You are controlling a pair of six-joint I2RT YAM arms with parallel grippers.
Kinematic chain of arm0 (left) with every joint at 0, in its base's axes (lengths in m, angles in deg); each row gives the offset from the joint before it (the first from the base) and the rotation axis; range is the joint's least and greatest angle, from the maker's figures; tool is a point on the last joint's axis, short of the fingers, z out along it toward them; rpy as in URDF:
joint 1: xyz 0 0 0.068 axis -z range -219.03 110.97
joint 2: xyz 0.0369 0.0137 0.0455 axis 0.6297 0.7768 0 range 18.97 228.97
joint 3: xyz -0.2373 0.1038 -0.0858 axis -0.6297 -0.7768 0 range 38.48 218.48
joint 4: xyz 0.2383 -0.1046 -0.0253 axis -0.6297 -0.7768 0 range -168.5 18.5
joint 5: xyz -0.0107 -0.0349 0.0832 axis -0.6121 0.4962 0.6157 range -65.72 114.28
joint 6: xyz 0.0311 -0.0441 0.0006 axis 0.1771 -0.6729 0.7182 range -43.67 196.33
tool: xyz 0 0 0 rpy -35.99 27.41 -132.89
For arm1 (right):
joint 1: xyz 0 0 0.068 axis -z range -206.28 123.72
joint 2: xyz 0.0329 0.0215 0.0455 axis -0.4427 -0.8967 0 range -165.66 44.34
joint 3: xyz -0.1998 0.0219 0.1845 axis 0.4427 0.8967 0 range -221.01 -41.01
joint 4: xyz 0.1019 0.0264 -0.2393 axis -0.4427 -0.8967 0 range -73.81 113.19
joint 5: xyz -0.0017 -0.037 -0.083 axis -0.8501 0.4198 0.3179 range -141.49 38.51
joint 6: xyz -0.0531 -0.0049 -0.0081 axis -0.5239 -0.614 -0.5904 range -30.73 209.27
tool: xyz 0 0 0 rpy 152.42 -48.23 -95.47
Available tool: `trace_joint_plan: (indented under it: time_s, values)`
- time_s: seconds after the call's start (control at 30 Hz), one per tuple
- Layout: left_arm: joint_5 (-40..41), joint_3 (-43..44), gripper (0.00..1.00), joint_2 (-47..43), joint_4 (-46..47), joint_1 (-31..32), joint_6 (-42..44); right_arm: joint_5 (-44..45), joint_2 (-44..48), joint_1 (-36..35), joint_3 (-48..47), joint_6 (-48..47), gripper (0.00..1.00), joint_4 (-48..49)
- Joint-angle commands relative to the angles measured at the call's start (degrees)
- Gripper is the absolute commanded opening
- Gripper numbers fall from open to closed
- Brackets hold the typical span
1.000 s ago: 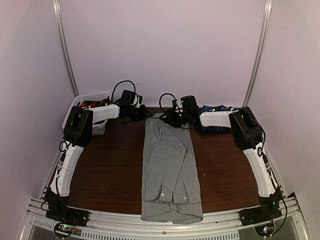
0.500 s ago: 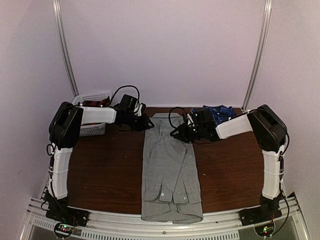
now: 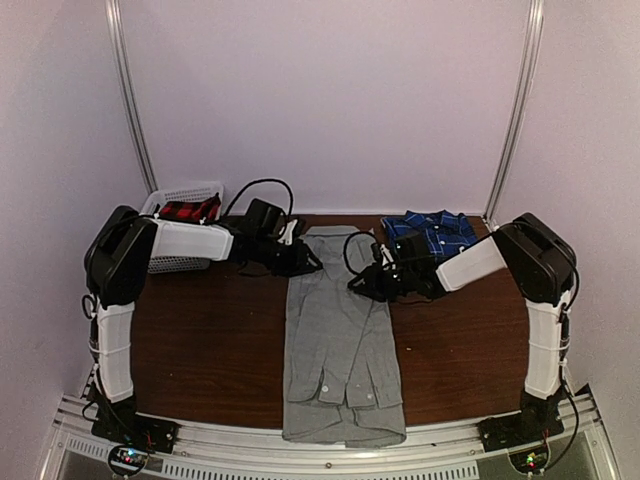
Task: Fold and stack the long sleeve shirts
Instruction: Adjust the sleeve of the rectangle-folded shirt.
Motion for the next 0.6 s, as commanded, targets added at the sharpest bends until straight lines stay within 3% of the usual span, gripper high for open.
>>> trace_joint_plan:
  time_s: [0.0,0.23,0.57]
  values:
    - [-2.9,1.1,0.27,3.9,5.4,1.9,-1.5,2.2,4.7,-0.3,1.7,-1.2,0.29,0.2]
    - [-1.6,1.1,0.27,8.3,5.6,2.5,-2.8,2.7,6.5,-0.2,5.8,-2.3,0.29,0.2]
    - [2.0,1.8,0.27,7.4,1.2,2.5,-0.9,3.1,7.0,0.4,9.2,-3.5,0.29,-0.6]
